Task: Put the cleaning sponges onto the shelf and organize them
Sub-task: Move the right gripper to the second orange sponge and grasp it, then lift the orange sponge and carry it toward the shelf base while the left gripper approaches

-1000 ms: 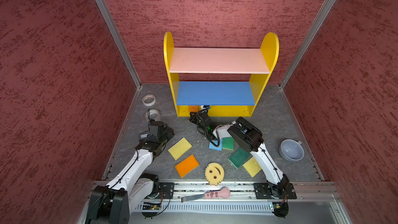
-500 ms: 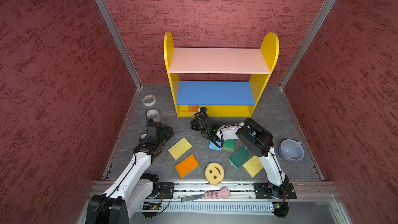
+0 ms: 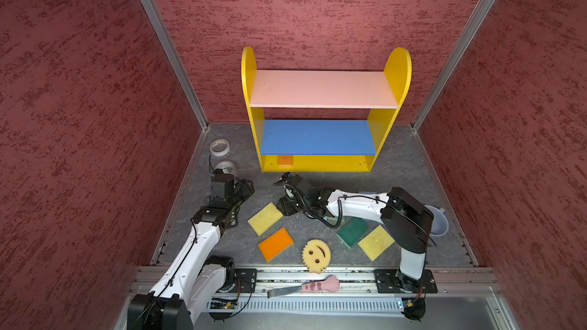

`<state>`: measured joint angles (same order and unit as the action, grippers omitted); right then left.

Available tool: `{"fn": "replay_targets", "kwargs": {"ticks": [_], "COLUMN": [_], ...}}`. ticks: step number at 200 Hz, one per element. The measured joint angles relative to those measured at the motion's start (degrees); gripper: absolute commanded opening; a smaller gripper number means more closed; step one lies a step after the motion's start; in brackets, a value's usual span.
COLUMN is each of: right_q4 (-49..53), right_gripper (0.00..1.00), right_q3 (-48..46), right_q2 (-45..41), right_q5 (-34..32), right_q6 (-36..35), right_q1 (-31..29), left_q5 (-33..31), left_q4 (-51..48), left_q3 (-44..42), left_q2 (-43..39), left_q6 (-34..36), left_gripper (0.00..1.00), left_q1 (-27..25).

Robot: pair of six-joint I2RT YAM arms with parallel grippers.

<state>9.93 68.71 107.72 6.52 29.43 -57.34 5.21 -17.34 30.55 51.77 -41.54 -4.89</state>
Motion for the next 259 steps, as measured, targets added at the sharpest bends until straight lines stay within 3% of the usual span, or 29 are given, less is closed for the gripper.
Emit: {"fn": "replay_targets", "kwargs": {"ticks": [39, 81, 97, 143, 196, 208, 230, 259], "right_q4": [8.9, 11.4, 11.4, 12.4, 17.9, 19.1, 20.9, 23.9], "right_gripper": [0.53, 0.51, 0.43, 0.04, 0.00, 0.00, 0.00, 0.00], "right_q3": [-0.2, -1.6, -1.6, 1.9, 5.4, 6.1, 7.3, 10.2], "right_q2": [-1.2, -0.7, 0.3, 3.5, 4.1, 4.0, 3.6, 1.7], "right_q5": [2.1, 7.3, 8.9, 10.1, 5.9, 4.0, 2.0, 2.7], "right_q6": [-2.4, -3.4, -3.8, -6.8, -13.7, -15.3, -18.0, -21.6], "right_q1": [-2.8, -5.5, -5.8, -5.7, -3.2, -1.7, 0.9, 4.0], "left_q5": [1.1, 2.8, 3.8, 5.2, 7.0, 7.8, 11.3, 19.3], "left_q4": [-0.7, 0.5, 1.0, 1.9, 1.9, 1.9, 2.6, 4.5], "left_q3": [3.0, 3.8, 3.8, 2.4, 2.3, 2.3, 2.3, 3.1], "left_q2": [2.2, 5.0, 5.8, 6.0, 6.0, 6.0, 6.1, 6.8], "left_q6": [1.1, 1.4, 1.5, 1.6, 3.3, 3.6, 4.0, 6.1], "left_gripper": [0.61, 0.59, 0.58, 0.56, 0.54, 0.59, 0.78, 0.85], "left_q1": [1.4, 1.8, 1.8, 1.8, 1.9, 1.9, 2.1, 1.8]}}
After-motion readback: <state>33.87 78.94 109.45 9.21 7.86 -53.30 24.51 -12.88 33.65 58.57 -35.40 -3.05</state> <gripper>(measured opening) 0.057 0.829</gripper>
